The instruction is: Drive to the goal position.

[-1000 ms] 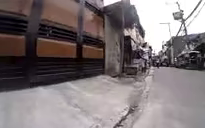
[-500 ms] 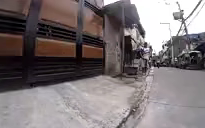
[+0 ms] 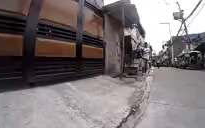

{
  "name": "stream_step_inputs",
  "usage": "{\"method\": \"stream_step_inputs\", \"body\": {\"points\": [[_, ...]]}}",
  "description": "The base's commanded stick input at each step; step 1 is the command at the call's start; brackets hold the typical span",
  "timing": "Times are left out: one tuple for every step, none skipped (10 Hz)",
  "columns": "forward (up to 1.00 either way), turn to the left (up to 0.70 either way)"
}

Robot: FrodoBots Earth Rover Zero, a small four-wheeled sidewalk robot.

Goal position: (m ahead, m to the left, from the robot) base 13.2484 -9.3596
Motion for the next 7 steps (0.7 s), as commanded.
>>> {"method": "stream_step_inputs", "body": {"points": [[-1.0,0.27],[-1.0,0.27],[-1.0,0.27],[0.0,0.0],[0.0,0.0],[0.0,0.0],[0.0,0.0]]}}
